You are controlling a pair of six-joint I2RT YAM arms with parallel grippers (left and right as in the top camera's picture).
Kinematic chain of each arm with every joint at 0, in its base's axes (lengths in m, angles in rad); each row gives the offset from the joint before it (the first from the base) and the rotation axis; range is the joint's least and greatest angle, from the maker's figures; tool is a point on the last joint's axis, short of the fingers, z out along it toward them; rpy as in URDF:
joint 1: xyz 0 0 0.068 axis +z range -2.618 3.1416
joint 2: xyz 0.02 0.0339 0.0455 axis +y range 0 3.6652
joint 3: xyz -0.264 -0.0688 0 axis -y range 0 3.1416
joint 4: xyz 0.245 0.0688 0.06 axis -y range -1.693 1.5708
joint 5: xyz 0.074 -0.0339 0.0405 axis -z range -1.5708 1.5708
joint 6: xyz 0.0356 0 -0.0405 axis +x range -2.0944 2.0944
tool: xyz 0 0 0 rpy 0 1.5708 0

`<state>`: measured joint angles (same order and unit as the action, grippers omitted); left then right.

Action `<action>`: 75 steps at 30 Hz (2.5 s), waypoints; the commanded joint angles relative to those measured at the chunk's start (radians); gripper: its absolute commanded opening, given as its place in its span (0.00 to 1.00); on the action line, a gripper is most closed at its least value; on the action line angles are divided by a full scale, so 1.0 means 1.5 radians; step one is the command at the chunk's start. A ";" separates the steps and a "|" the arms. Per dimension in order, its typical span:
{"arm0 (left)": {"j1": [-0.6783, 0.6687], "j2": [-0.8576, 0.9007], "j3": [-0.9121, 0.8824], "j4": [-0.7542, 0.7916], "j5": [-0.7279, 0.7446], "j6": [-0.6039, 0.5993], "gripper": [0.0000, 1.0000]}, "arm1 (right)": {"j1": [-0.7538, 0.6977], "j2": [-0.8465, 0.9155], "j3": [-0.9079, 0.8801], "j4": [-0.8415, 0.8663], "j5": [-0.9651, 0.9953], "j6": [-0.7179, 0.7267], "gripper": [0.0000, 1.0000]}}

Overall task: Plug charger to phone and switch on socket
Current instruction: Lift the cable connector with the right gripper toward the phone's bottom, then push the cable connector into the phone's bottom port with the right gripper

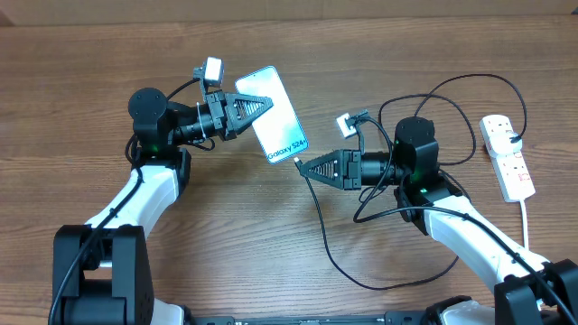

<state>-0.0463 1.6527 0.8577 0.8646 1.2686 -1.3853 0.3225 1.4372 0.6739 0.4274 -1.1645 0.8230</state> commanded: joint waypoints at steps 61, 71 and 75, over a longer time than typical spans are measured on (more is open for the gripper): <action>-0.009 -0.001 0.010 0.007 0.030 -0.030 0.04 | 0.019 0.003 0.000 0.056 -0.002 0.042 0.04; -0.009 -0.001 0.010 0.007 0.050 -0.030 0.05 | 0.019 0.003 0.000 0.056 0.028 0.015 0.04; -0.009 -0.001 0.010 0.006 0.058 -0.030 0.04 | 0.019 0.003 0.000 0.056 0.049 0.002 0.04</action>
<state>-0.0528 1.6527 0.8577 0.8646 1.2907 -1.4151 0.3477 1.4372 0.6739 0.5060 -1.1576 0.8577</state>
